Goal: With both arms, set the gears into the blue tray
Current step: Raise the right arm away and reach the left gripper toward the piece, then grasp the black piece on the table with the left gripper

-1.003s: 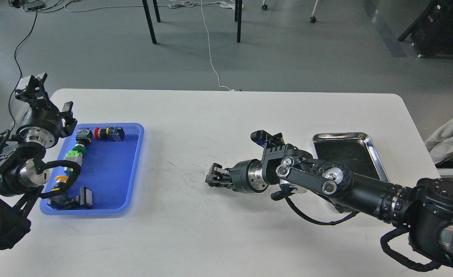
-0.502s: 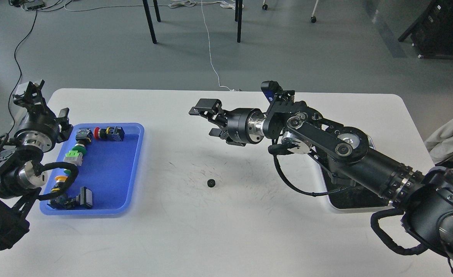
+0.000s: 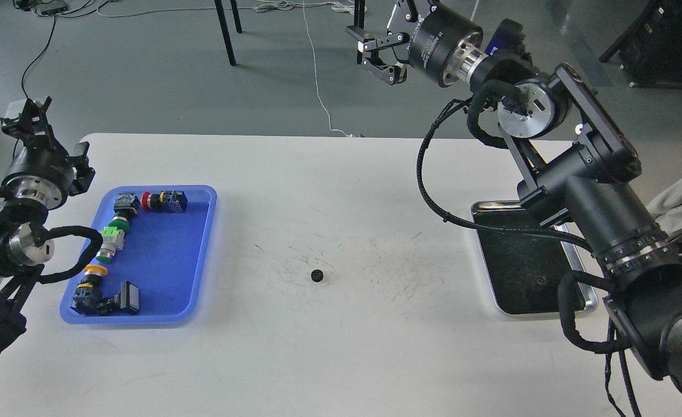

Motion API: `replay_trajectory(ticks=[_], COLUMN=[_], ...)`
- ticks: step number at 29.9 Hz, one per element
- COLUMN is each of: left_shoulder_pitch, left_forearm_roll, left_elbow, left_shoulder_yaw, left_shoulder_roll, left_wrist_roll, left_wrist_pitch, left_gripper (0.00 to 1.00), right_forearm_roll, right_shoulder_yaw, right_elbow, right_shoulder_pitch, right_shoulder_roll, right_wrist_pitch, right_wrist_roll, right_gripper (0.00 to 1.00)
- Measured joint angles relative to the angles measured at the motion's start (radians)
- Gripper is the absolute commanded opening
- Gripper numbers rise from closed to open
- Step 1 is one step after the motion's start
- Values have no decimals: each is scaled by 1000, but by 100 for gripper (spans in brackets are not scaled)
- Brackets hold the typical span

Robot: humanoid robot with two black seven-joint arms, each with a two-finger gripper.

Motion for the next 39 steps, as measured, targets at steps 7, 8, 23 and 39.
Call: replay_trajectory(ticks=[7,8,23,39], left_shoulder_pitch=[24,33,123,95], left_forearm_roll=[2,10,540,1598], left_elbow=[-149,-187,-701,-507], left_shoulder_yaw=[72,96,296,558], left_shoulder_roll=[116,146,371,6], left_wrist_roll=[3,4,84,99], left_wrist_pitch=[3,4,0,4], left_gripper=[98,98,98,98], right_forearm_roll=[323,358,447,446], right_shoulder_yaw=[86,102,242,242], right_elbow=[5,7,18,7], right_shoulder_pitch=[-181,-215,-541,-583], right_shoulder_roll=[-153,-171,-248,-247], right_wrist_pitch=[67,87,191,192], right_wrist_roll=[5,5,4,4], right_gripper=[97,97,97,97])
